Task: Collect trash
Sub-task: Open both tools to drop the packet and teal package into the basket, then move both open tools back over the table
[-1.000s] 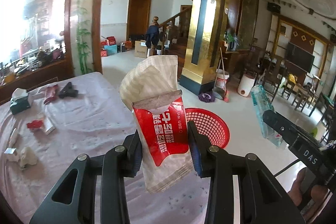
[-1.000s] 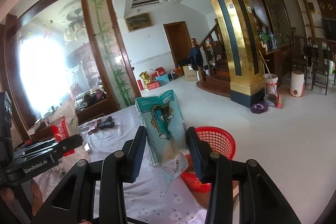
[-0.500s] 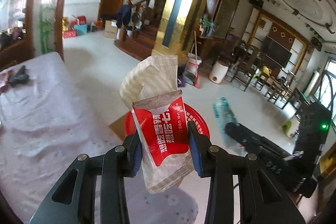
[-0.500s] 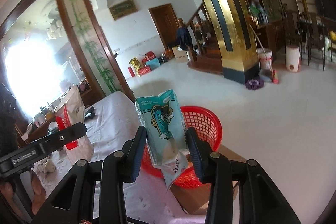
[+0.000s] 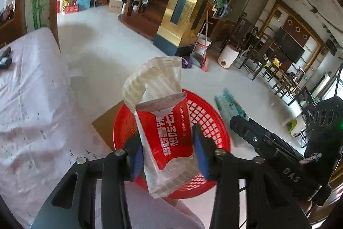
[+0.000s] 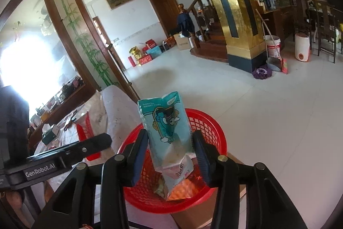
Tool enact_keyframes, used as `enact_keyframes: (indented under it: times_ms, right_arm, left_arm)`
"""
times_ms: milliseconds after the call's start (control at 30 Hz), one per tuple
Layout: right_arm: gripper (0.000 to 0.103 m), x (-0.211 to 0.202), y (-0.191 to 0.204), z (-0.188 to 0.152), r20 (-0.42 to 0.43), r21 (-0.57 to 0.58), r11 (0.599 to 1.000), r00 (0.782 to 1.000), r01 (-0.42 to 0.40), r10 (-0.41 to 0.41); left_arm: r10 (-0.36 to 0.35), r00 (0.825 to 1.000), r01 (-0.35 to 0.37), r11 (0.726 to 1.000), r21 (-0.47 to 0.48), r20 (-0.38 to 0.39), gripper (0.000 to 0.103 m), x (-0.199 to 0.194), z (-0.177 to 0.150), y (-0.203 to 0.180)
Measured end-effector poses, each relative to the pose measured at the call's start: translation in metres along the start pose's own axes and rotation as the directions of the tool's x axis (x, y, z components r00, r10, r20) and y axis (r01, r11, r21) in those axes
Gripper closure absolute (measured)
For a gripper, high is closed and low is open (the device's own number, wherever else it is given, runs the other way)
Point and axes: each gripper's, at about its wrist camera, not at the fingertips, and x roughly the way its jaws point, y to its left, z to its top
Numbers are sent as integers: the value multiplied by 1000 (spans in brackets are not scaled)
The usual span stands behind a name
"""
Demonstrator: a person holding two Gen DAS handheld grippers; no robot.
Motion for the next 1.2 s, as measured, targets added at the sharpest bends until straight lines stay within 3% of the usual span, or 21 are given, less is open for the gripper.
enact_keyframes:
  times_ms: [67, 233, 300, 400, 500, 700, 767, 900, 1033, 1200]
  right_arm:
    - [47, 6, -5, 1, -22, 22, 1000, 1000, -12, 13]
    - [45, -16, -7, 3, -5, 42, 997, 998, -59, 59]
    - [41, -34, 1, 4, 17, 24, 996, 997, -80, 80]
    - [34, -65, 23, 4, 64, -29, 993, 991, -115, 117]
    - [27, -90, 50, 0, 103, -77, 984, 980, -162, 170]
    - [16, -118, 128, -21, 153, -208, 948, 949, -242, 276]
    - [16, -116, 156, -30, 143, -240, 933, 940, -270, 309]
    - [15, -104, 208, -49, 101, -293, 901, 927, -320, 362]
    - [15, -90, 255, -68, 54, -325, 871, 912, -369, 407]
    - [14, -61, 307, -89, -39, -345, 825, 885, -448, 464]
  left_arm:
    - [14, 1000, -15, 1000, -24, -10, 42, 1, -3, 6]
    - [53, 998, -51, 998, -40, 46, 39, -32, -15, 8]
    - [99, 990, -97, 995, -23, 104, 25, -57, -23, 4]
    - [188, 956, -193, 981, -1, 226, 14, -107, -38, -5]
    - [279, 912, -290, 957, -8, 302, 13, -155, -51, -7]
    - [368, 857, -359, 929, -93, 362, 13, -224, -78, 23]
    - [416, 828, -399, 908, -127, 375, 13, -249, -90, 44]
    - [482, 799, -435, 876, -208, 360, 13, -289, -113, 88]
    - [559, 761, -465, 824, -324, 329, 13, -333, -138, 144]
    - [619, 738, -476, 760, -442, 269, 13, -367, -166, 204]
